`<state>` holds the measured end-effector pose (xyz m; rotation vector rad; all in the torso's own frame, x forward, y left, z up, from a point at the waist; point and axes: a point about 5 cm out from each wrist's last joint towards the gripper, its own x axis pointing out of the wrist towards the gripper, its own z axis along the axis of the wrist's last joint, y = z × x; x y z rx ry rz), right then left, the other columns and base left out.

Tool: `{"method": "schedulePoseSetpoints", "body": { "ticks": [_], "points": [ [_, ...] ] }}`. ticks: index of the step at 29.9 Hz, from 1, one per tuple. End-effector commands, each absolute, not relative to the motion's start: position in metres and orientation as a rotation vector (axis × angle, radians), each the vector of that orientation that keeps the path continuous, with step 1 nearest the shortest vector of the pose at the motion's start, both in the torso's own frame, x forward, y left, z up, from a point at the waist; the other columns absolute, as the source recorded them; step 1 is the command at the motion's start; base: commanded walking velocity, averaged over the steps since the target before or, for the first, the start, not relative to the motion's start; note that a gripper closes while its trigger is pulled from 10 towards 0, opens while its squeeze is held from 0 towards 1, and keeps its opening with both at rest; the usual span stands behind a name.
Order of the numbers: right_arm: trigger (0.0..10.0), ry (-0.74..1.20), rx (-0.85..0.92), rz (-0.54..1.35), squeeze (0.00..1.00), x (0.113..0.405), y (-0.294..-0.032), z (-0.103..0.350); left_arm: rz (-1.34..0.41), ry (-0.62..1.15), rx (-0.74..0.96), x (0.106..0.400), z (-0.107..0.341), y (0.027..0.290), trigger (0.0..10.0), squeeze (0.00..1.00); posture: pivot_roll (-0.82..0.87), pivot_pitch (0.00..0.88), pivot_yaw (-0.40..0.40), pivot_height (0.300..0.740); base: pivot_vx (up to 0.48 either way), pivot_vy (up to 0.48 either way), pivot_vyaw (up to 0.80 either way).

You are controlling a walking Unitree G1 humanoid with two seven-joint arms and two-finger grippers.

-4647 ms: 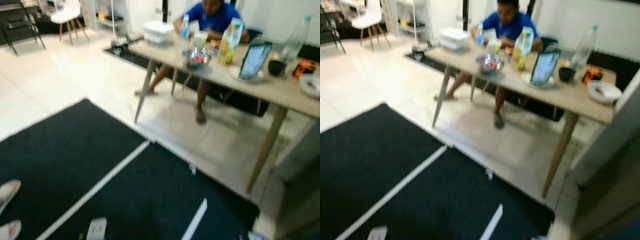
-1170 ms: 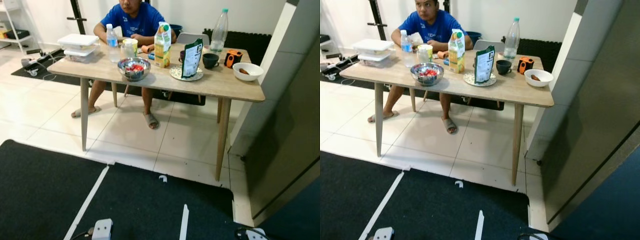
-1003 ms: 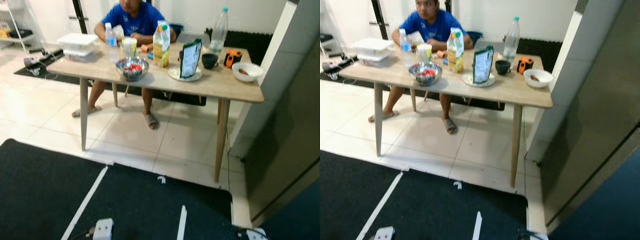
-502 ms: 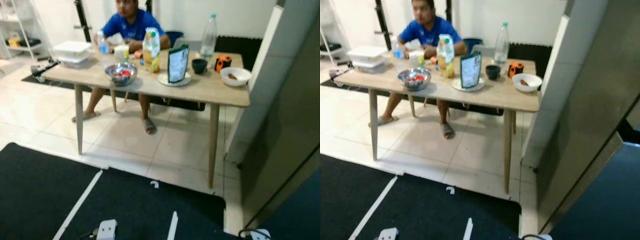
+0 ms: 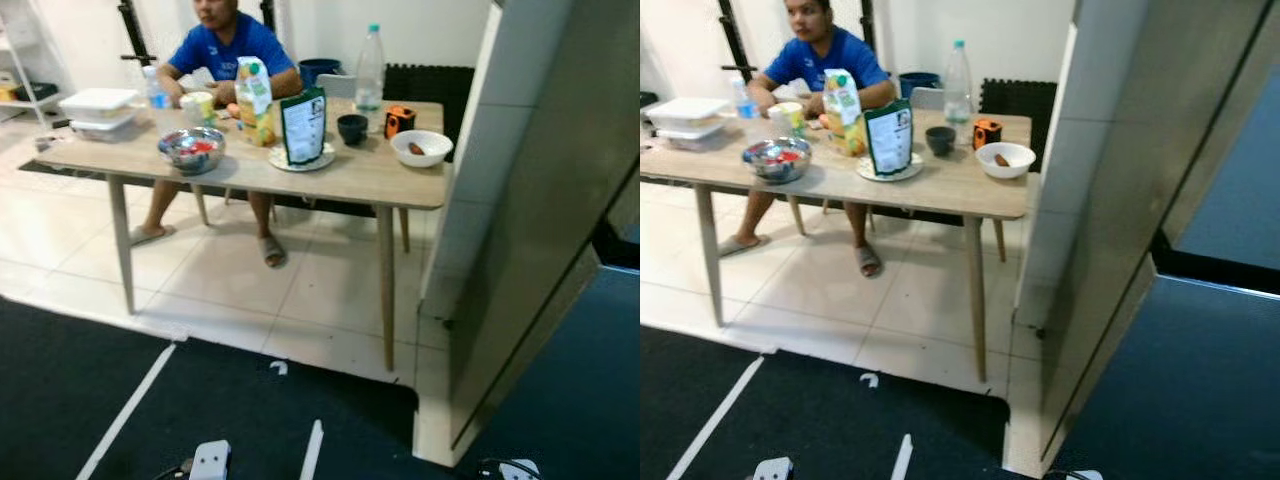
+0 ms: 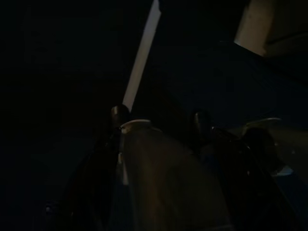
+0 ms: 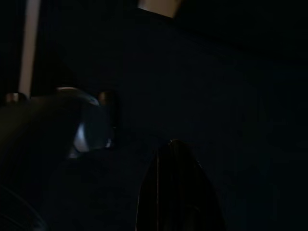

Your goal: Restocking fridge

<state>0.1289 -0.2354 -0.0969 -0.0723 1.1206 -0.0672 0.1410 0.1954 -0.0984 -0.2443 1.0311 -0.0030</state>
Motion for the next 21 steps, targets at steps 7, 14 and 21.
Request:
{"method": "schedulePoseSetpoints", "body": {
  "ticks": [7,14,21],
  "points": [
    [10.0,1.131,-0.079,-0.055,0.00,0.1267,-0.2320,-0.0985,-0.004,1.044,-0.257,0.1380,-0.0999,0.1930,10.0,0.00,-0.05,0.027,-0.037,0.740,0.000,0.000,0.00],
    [10.0,1.133,-0.082,-0.052,0.00,0.1255,-0.2320,-0.0988,-0.005,1.042,-0.258,0.1388,-0.0997,0.1923,10.0,0.00,-0.05,0.024,-0.038,0.740,0.000,0.000,0.00],
    [10.0,1.141,-0.090,-0.060,0.00,0.1236,-0.2361,-0.0985,-0.021,1.043,-0.250,0.1397,-0.0995,0.1908,10.0,0.00,-0.05,0.023,-0.041,0.740,0.000,-0.217,0.00]
  ]
}}
